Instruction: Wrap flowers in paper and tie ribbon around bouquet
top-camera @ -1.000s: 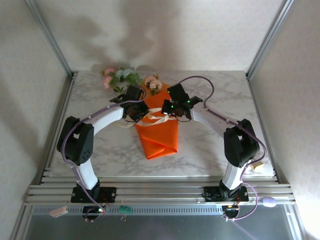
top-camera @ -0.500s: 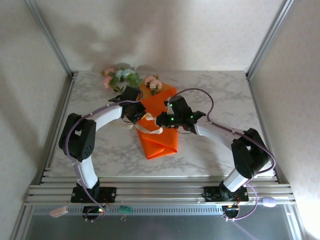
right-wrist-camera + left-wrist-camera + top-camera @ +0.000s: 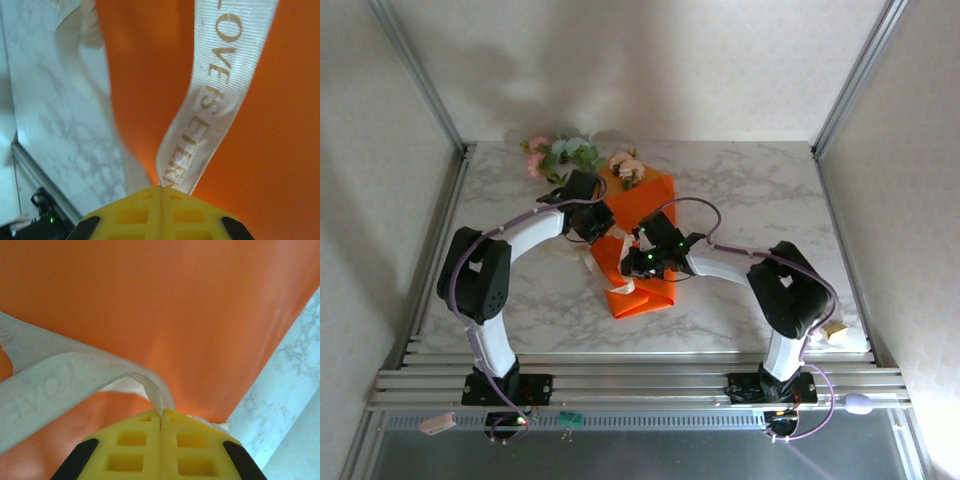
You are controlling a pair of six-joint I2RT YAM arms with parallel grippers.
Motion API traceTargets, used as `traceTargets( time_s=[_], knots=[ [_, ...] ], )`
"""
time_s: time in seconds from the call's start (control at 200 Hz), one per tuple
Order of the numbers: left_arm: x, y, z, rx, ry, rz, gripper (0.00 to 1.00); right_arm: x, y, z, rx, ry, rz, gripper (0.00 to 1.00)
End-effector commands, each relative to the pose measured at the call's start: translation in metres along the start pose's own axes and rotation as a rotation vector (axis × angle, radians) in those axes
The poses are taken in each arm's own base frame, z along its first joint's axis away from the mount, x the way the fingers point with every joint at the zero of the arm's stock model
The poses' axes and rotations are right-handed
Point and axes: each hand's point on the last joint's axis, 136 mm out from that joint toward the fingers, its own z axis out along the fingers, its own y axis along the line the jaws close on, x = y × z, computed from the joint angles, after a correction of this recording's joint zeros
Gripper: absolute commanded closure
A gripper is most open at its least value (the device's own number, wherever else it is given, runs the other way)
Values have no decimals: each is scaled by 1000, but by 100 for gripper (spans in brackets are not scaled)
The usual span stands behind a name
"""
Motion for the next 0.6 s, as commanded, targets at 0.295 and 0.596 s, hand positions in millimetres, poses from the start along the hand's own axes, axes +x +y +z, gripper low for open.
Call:
traceTargets(
  time_s=[0.295, 0.596],
  knots=[
    [29, -24, -50, 122, 58, 14, 100, -74, -1, 6, 6, -302, 135, 100],
    [44, -18, -46, 114, 106, 24, 100, -120, 3, -4, -183, -634, 212, 100]
  ],
)
